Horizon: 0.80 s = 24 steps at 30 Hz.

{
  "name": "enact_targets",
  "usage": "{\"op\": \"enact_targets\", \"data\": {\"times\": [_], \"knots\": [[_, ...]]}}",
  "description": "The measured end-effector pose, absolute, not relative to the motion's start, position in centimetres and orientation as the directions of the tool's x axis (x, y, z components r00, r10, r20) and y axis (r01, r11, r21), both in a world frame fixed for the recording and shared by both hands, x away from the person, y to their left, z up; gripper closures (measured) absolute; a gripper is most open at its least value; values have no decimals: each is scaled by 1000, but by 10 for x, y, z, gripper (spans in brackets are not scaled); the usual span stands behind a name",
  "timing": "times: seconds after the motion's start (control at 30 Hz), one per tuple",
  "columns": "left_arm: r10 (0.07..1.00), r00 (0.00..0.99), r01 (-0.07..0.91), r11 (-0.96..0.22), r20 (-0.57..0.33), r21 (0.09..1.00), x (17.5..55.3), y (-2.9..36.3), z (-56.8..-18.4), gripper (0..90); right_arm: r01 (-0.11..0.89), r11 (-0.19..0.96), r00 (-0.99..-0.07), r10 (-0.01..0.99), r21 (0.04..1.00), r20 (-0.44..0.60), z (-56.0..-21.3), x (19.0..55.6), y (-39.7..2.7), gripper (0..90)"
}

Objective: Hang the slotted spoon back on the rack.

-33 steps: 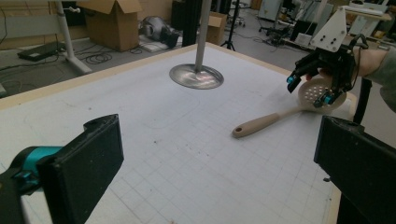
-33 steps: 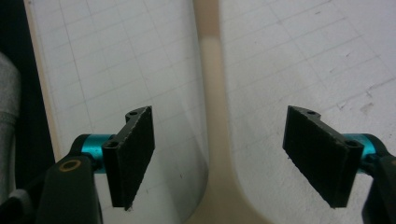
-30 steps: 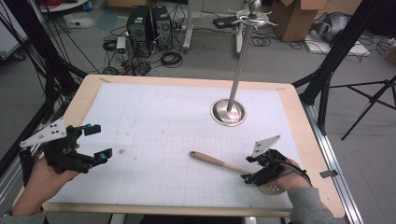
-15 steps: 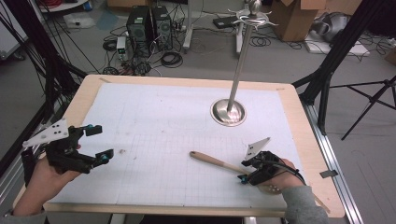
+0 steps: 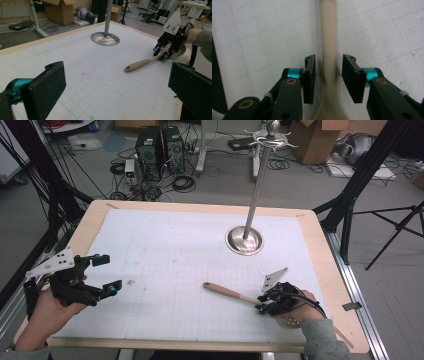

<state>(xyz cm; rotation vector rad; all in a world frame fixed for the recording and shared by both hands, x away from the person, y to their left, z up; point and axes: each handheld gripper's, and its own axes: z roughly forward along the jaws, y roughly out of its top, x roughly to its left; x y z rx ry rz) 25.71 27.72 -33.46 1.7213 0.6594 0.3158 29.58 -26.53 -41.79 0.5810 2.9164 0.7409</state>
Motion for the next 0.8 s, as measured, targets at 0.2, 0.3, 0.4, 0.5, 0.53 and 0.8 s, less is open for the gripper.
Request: {"op": "enact_targets", "data": {"times": [0.2,0.3,0.4,0.5,0.53,0.8], "knots": [[578,805,257,-136,-134,957,257,275,-335,19,336,808,-926,378,484,12,-419,296,-266,770],[578,805,256,-137,-133,957,257,275,-335,18,331,810,-926,377,484,2,-418,295,-265,777],[577,806,255,-139,-131,957,257,275,-335,19,337,807,-925,380,486,11,-418,295,-266,778],[576,807,254,-141,-129,957,257,275,-335,19,334,806,-926,378,489,10,-418,294,-266,779],[577,806,255,-138,-131,957,257,276,-335,18,333,807,-926,377,489,7,-418,295,-266,780],[582,803,250,-128,-132,960,256,278,-333,18,337,777,-921,389,531,17,-413,294,-270,781]]}}
